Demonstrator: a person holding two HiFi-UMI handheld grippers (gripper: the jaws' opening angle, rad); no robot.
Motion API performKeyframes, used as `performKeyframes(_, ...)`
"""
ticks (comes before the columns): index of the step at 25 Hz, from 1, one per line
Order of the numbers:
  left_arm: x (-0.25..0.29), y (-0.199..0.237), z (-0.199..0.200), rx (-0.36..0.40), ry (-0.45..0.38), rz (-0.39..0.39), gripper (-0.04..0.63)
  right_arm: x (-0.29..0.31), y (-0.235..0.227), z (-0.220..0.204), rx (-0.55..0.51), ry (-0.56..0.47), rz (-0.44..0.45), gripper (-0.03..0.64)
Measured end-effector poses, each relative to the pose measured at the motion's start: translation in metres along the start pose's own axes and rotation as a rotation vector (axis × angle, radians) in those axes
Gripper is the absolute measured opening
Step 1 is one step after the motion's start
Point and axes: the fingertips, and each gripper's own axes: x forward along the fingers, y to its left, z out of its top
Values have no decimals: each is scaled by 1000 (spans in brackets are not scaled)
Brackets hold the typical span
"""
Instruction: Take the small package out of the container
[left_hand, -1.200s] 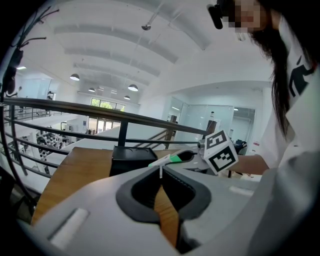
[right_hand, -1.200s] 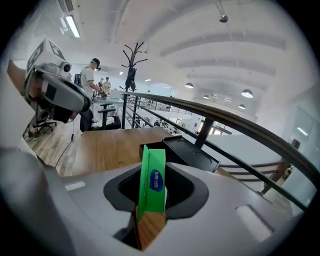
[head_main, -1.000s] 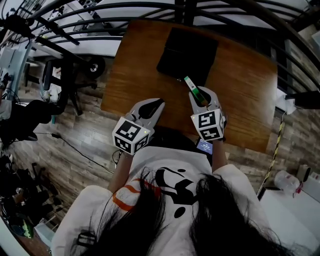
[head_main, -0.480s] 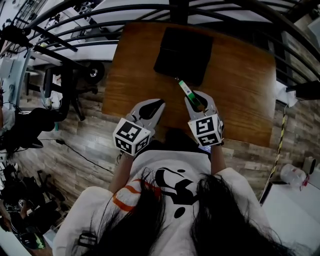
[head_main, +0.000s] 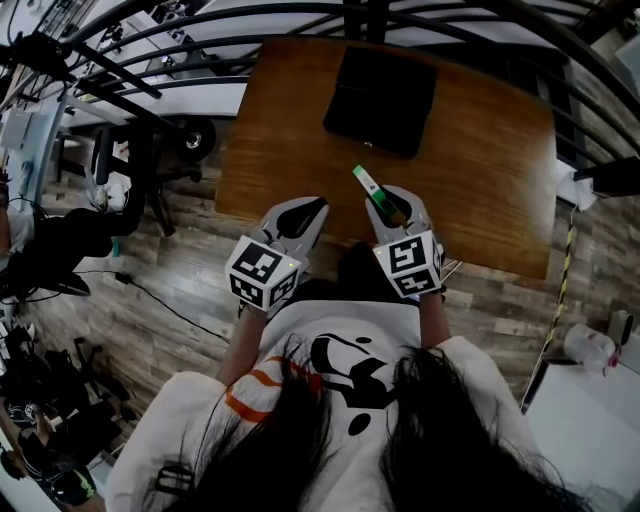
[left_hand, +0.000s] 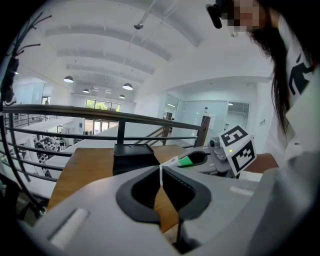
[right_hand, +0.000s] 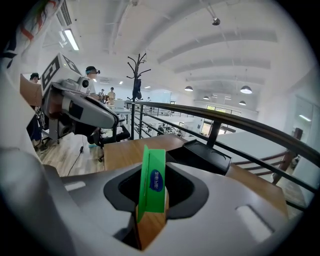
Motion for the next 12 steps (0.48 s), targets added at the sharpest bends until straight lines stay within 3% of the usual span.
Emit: performKeyframes(12, -85, -20, -33, 15, -31, -12, 0, -34, 92, 3, -13, 3, -14, 118)
